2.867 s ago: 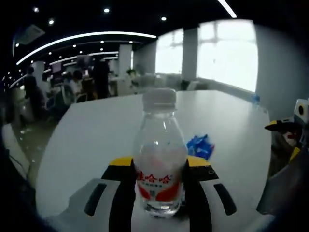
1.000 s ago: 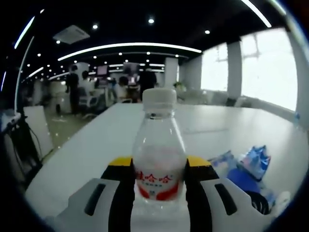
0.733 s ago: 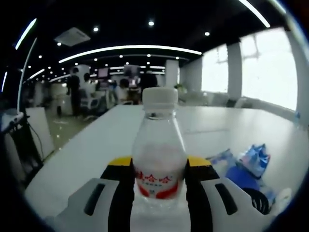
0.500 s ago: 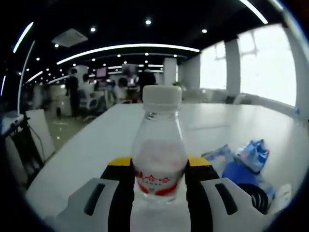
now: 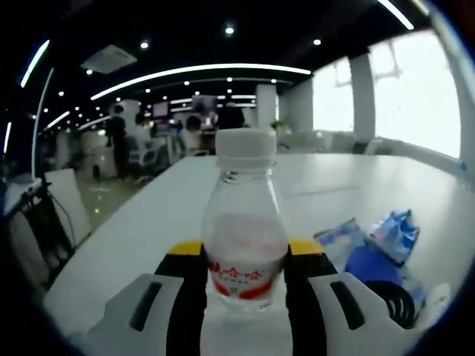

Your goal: Arrange the tabletop items into an orderly group along one side of the table until the central work area is clear of visible clutter.

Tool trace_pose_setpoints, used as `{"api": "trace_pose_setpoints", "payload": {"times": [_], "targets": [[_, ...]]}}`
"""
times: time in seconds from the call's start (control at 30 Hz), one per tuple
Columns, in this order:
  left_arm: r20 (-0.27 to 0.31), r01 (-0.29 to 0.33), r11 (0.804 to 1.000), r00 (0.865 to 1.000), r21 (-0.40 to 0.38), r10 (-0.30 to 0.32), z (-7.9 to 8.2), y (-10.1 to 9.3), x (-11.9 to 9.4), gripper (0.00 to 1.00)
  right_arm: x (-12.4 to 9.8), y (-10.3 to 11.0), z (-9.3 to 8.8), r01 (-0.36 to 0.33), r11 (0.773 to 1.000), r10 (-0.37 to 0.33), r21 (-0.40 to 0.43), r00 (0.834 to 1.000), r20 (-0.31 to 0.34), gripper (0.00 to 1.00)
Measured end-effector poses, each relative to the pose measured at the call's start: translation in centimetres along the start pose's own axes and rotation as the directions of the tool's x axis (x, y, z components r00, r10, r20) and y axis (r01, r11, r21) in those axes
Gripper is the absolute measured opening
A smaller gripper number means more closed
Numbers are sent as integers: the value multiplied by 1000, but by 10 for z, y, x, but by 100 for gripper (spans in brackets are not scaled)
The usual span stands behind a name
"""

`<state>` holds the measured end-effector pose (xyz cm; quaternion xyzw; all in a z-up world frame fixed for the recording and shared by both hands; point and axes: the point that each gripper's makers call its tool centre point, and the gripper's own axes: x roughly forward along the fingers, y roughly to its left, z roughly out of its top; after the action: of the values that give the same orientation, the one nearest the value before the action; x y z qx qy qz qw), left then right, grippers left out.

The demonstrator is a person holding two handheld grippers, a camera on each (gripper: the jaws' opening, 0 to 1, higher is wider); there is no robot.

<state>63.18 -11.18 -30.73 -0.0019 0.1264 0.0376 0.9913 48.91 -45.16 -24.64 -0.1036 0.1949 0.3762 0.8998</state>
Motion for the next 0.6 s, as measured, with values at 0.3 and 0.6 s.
{"api": "trace_pose_setpoints", "payload": {"times": [0.3,0.6], "targets": [[-4,-5,1000,1000,25,5,-1,0,0,38,1,0,0,-3,1000,3,1,1000,1,96],[-39,1,1000,999,-9,-1,-11,3,-1,55,2,0,0,-4,1000,4,1,1000,-2,96]]}}
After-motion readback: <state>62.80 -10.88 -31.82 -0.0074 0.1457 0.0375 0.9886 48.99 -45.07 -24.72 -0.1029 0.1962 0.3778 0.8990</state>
